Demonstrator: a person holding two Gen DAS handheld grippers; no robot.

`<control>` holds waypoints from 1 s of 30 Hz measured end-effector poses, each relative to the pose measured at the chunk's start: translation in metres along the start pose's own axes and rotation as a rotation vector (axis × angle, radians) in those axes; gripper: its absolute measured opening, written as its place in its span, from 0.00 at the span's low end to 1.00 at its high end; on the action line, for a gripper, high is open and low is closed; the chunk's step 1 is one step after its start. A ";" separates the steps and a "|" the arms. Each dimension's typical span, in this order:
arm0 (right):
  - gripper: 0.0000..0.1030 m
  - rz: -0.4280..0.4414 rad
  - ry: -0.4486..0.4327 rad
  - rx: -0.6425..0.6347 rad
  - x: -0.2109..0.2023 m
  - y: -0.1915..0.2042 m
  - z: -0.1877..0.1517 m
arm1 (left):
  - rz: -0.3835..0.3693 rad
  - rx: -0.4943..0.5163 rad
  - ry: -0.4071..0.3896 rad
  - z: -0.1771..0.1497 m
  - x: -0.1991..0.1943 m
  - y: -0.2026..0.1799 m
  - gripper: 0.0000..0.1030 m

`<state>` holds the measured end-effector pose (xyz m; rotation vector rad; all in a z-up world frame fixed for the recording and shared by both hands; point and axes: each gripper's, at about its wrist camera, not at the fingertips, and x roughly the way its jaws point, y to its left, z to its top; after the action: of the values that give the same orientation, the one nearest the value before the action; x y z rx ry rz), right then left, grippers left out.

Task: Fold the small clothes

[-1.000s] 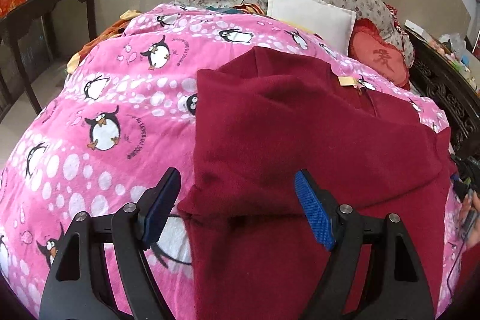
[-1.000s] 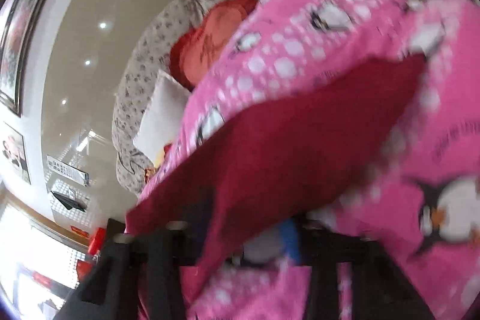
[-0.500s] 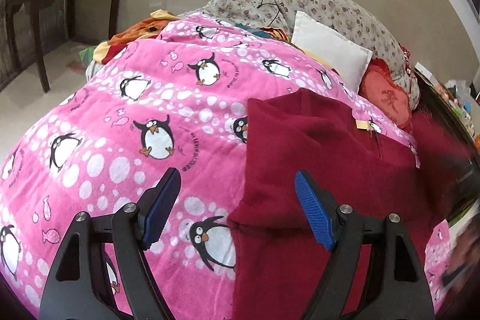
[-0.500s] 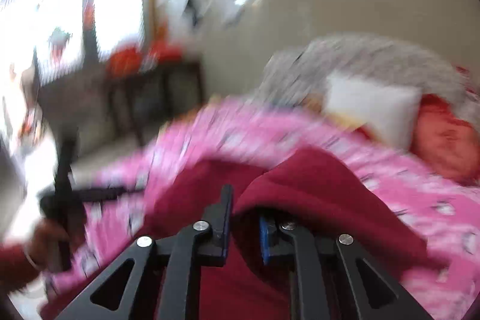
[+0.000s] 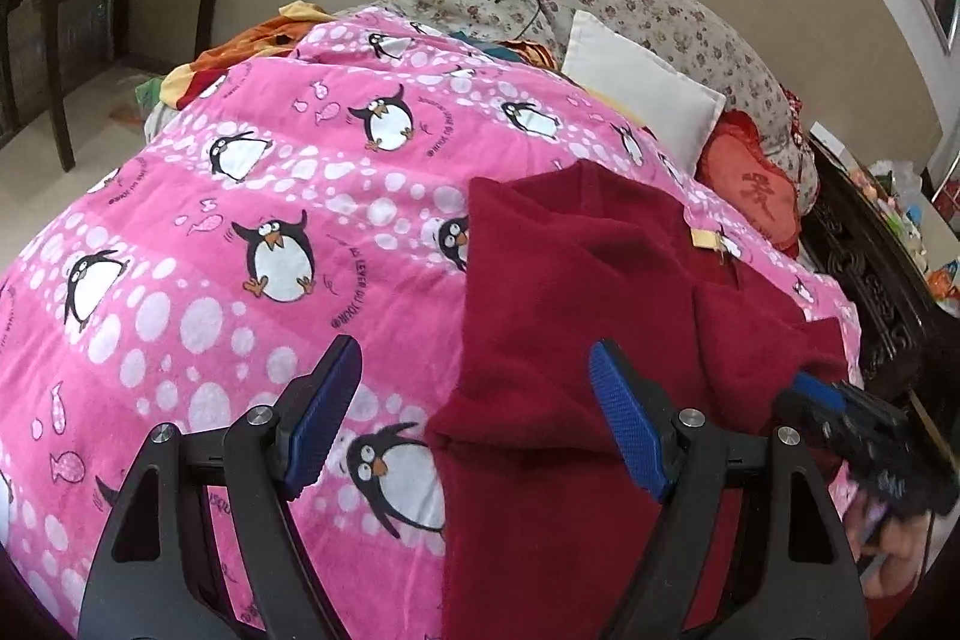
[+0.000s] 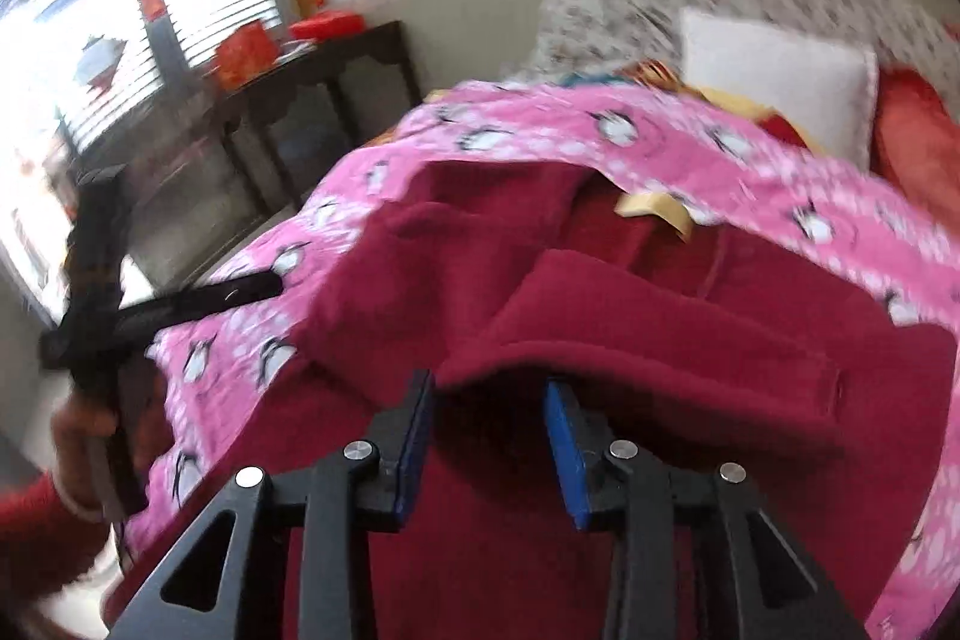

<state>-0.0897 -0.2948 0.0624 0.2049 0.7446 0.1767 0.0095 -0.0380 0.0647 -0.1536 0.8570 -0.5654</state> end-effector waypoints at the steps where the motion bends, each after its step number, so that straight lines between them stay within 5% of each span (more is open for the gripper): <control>1: 0.34 0.033 -0.010 0.052 -0.002 -0.007 -0.001 | 0.003 0.008 0.000 0.000 -0.001 0.000 0.76; 4: 0.46 0.102 -0.087 0.202 -0.018 -0.027 -0.006 | 0.026 0.025 -0.025 0.001 -0.009 0.004 0.76; 11: 0.48 0.087 -0.178 0.326 -0.048 -0.051 -0.013 | 0.033 0.003 -0.042 0.006 -0.015 0.017 0.76; 16: 0.48 0.080 -0.148 0.340 -0.023 -0.052 0.010 | 0.031 0.015 -0.028 0.002 -0.014 0.014 0.76; 23: 0.48 0.348 -0.097 0.151 0.011 0.028 0.049 | 0.029 -0.004 -0.043 0.005 -0.020 0.016 0.76; 27: 0.48 0.185 -0.148 0.140 -0.027 0.018 0.031 | 0.022 0.026 -0.041 0.003 -0.021 0.010 0.76; 30: 0.48 0.166 -0.124 0.218 -0.048 -0.005 0.001 | 0.030 0.034 -0.052 0.002 -0.019 0.007 0.76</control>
<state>-0.1235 -0.3108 0.0935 0.4815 0.6226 0.2386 0.0041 -0.0218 0.0766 -0.1239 0.7975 -0.5455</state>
